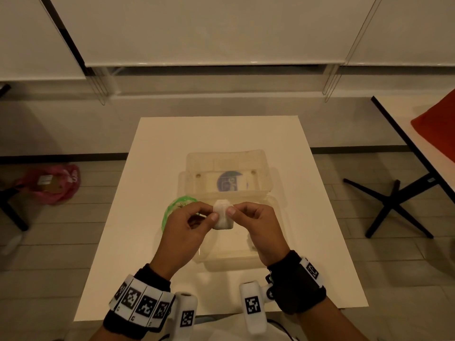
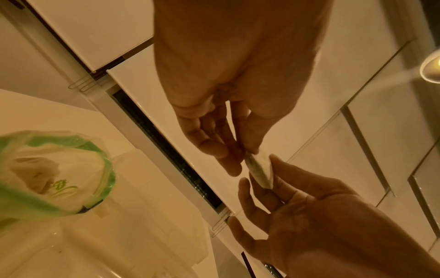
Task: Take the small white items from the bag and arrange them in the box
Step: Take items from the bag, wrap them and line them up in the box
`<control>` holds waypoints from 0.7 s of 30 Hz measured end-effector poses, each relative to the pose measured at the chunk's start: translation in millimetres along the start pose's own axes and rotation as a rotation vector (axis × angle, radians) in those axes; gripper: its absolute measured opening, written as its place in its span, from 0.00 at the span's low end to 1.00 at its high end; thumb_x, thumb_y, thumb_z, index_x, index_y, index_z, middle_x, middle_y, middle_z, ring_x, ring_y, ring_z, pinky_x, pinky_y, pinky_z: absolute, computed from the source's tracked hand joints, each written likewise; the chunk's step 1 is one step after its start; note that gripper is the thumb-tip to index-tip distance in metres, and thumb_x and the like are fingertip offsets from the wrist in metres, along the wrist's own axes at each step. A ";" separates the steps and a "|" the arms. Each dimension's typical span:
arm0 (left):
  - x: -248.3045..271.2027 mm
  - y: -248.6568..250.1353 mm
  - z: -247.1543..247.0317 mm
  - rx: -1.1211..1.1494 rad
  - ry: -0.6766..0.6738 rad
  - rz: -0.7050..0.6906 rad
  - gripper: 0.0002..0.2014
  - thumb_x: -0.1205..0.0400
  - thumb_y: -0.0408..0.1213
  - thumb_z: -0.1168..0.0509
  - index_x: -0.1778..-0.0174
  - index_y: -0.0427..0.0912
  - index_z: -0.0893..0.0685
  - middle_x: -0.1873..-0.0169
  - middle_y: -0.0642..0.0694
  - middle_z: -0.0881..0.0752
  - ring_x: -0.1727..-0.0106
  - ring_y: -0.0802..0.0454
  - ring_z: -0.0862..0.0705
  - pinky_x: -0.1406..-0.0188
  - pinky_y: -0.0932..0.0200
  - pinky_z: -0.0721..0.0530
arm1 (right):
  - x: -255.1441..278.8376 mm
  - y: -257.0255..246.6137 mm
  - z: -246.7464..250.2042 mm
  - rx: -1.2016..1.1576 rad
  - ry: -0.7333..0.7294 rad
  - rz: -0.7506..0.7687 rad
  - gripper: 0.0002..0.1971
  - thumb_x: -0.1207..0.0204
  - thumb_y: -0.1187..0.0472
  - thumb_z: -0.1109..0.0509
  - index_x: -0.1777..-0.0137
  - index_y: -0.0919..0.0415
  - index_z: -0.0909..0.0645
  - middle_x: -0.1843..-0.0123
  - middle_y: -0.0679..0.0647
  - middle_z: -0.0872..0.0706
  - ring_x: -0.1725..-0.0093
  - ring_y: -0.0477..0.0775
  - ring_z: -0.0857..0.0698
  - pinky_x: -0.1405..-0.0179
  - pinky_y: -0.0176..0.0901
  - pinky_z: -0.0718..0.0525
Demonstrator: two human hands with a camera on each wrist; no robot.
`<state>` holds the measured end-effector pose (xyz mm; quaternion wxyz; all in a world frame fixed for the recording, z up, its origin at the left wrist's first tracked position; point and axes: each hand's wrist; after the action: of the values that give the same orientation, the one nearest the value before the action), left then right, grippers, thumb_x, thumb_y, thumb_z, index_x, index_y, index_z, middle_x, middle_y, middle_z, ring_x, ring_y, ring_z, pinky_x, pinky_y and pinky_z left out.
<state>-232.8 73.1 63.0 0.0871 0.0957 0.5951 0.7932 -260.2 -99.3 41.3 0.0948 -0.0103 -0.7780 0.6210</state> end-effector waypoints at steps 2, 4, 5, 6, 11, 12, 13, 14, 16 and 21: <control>-1.2 -2.1 2.2 -0.025 0.004 0.001 0.07 0.18 0.27 0.29 0.57 0.43 0.10 0.67 0.54 0.10 0.67 0.62 0.15 0.63 0.72 0.20 | -0.1 -1.0 0.4 0.006 -0.007 0.002 0.06 0.22 0.65 0.26 0.59 0.64 0.10 0.63 0.51 0.10 0.61 0.44 0.15 0.55 0.33 0.20; -1.1 -1.8 3.0 -0.038 -0.020 0.007 0.08 0.17 0.26 0.31 0.57 0.43 0.10 0.68 0.51 0.09 0.68 0.61 0.15 0.64 0.71 0.19 | -0.6 -1.0 1.5 0.027 -0.001 -0.003 0.07 0.21 0.64 0.27 0.59 0.63 0.11 0.63 0.51 0.10 0.60 0.45 0.16 0.53 0.34 0.20; -0.7 -0.9 2.7 -0.040 -0.031 0.010 0.09 0.17 0.25 0.32 0.56 0.42 0.10 0.68 0.49 0.09 0.67 0.61 0.14 0.64 0.70 0.19 | -0.8 -0.7 1.8 0.039 0.002 -0.003 0.07 0.20 0.64 0.28 0.59 0.62 0.11 0.62 0.51 0.10 0.59 0.45 0.16 0.52 0.35 0.21; -0.2 -0.2 2.7 -0.043 -0.036 0.013 0.09 0.16 0.25 0.33 0.55 0.41 0.11 0.68 0.48 0.09 0.66 0.60 0.12 0.65 0.70 0.19 | -0.8 -0.3 1.5 0.049 0.002 -0.002 0.08 0.20 0.64 0.28 0.59 0.61 0.10 0.61 0.52 0.10 0.57 0.46 0.15 0.50 0.38 0.21; 1.7 1.6 -2.1 -0.068 0.020 0.020 0.06 0.16 0.29 0.32 0.54 0.42 0.10 0.69 0.48 0.08 0.65 0.47 0.10 0.63 0.51 0.16 | 1.1 0.6 -0.8 0.089 -0.033 0.012 0.06 0.24 0.61 0.23 0.53 0.63 0.09 0.52 0.60 0.09 0.50 0.55 0.12 0.43 0.49 0.16; 2.2 2.3 -3.4 -0.069 0.037 0.021 0.06 0.16 0.29 0.32 0.54 0.42 0.10 0.69 0.48 0.08 0.65 0.46 0.09 0.62 0.52 0.15 | 0.9 1.6 -1.3 0.101 -0.037 0.016 0.07 0.26 0.58 0.22 0.53 0.61 0.09 0.51 0.60 0.09 0.48 0.60 0.12 0.39 0.56 0.15; 2.7 3.0 -4.3 -0.072 0.056 0.016 0.07 0.17 0.28 0.32 0.55 0.42 0.10 0.69 0.47 0.08 0.66 0.49 0.09 0.63 0.56 0.14 | 0.6 2.7 -1.6 0.114 -0.032 0.021 0.08 0.28 0.56 0.21 0.55 0.60 0.08 0.51 0.59 0.09 0.47 0.64 0.12 0.37 0.63 0.17; 3.1 3.7 -4.9 -0.082 0.071 0.009 0.07 0.18 0.28 0.31 0.55 0.42 0.10 0.70 0.47 0.09 0.66 0.52 0.09 0.65 0.62 0.14 | 0.5 3.0 -2.1 0.123 -0.025 0.029 0.08 0.30 0.55 0.21 0.56 0.59 0.08 0.52 0.59 0.10 0.46 0.66 0.13 0.35 0.68 0.19; 3.5 5.8 -5.5 -0.088 0.073 0.009 0.06 0.19 0.28 0.30 0.57 0.42 0.10 0.70 0.47 0.09 0.67 0.53 0.09 0.65 0.66 0.15 | 0.4 4.3 -2.3 0.145 -0.005 0.049 0.10 0.32 0.51 0.21 0.57 0.58 0.08 0.52 0.56 0.10 0.47 0.65 0.12 0.34 0.73 0.22; 0.7 2.1 -4.7 -0.123 0.078 -0.019 0.04 0.20 0.31 0.27 0.59 0.43 0.10 0.70 0.51 0.10 0.69 0.57 0.11 0.65 0.70 0.18 | 2.3 2.5 -1.3 0.189 0.030 0.095 0.10 0.31 0.52 0.21 0.58 0.58 0.08 0.53 0.53 0.09 0.48 0.57 0.11 0.35 0.71 0.21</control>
<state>-234.7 68.3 63.7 0.0771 0.0533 0.5492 0.8304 -262.5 -97.1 39.5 0.0775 -0.0478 -0.7132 0.6951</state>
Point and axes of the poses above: each hand's wrist, its own x-axis away from the middle knuckle, its own z-axis out of the back of the hand, y = z × x
